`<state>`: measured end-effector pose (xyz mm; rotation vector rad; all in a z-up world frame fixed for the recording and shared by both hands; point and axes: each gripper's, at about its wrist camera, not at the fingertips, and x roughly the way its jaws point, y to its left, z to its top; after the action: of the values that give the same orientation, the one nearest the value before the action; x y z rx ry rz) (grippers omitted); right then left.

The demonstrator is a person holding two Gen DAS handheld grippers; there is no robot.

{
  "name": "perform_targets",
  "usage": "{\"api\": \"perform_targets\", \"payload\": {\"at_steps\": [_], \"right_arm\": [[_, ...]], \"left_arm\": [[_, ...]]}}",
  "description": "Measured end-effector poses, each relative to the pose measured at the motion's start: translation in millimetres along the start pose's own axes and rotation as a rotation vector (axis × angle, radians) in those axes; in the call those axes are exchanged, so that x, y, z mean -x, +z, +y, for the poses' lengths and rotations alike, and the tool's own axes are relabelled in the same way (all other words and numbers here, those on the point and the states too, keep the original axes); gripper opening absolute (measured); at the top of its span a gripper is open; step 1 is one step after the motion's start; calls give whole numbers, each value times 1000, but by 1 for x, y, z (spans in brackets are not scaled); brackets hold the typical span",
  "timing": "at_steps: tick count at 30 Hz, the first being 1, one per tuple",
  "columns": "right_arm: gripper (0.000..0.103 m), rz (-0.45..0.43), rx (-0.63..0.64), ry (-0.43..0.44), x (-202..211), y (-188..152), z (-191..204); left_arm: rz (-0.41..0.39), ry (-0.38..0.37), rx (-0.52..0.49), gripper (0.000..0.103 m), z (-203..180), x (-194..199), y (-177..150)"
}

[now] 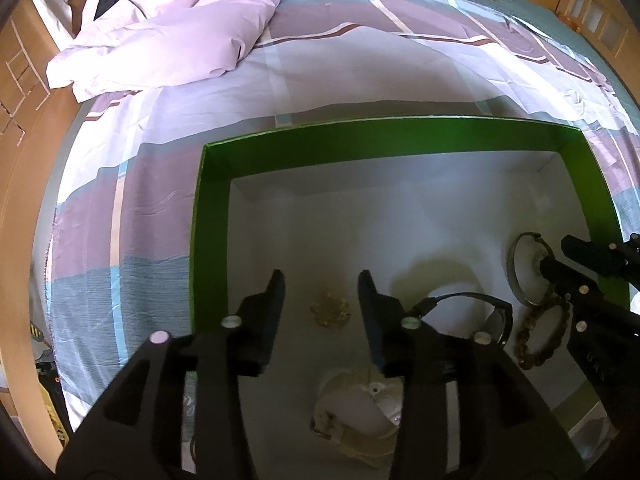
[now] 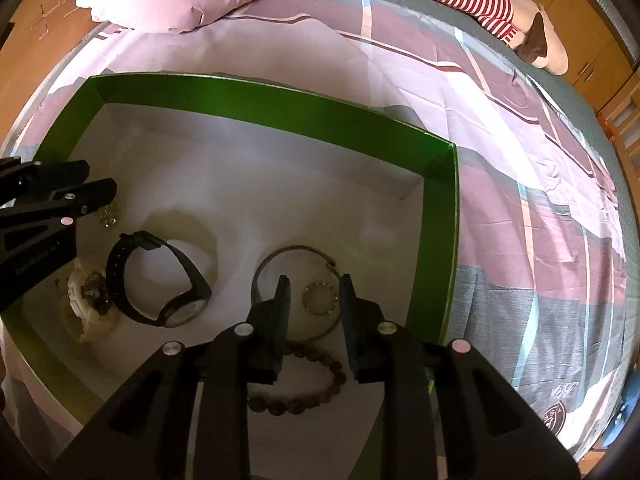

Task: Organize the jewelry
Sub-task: 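Release the charm into the box with the left tool while the right tool lowers the ring, then reach the right tool to the clear crystal bracelet and grasp it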

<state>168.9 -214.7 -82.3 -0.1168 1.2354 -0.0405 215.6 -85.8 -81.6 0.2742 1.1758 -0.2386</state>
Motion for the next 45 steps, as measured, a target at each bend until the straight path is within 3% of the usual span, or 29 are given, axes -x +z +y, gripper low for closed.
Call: {"api": "perform_targets", "payload": {"at_steps": [2, 8, 11, 16, 20, 23, 26, 29, 32, 39, 43, 45], "right_arm": [[25, -4, -14, 10, 1, 0, -1], [25, -86, -73, 0, 35, -9, -9], [25, -141, -71, 36, 73, -24, -7], [28, -227, -77, 99, 125, -66, -7], [45, -232, -88, 182, 133, -105, -12], [67, -206, -89, 223, 122, -133, -12], [72, -124, -84, 234, 97, -150, -9], [72, -10, -165, 286, 69, -154, -14], [72, 42, -223, 343, 54, -153, -18], [71, 78, -210, 290, 35, -140, 0], [65, 93, -193, 257, 23, -141, 11], [54, 81, -164, 208, 23, -141, 17]], "left_arm": [[-11, 3, 15, 56, 2, 4, -1], [-33, 1, 69, 57, 12, 38, -8], [-93, 23, 60, 64, 10, 76, -16], [-171, -19, 51, 76, 2, 140, -45], [-208, -58, 13, 91, -10, 165, -82], [-217, -59, 3, 95, -13, 161, -118], [-139, -93, 39, 97, -11, 139, -145], [-59, -123, 55, 97, -11, 112, -154], [-22, -87, 41, 97, -12, 96, -159], [7, -97, 45, 97, -9, 87, -164], [1, -109, 40, 97, -11, 91, -166], [-3, -118, 35, 97, -13, 93, -165]]}}
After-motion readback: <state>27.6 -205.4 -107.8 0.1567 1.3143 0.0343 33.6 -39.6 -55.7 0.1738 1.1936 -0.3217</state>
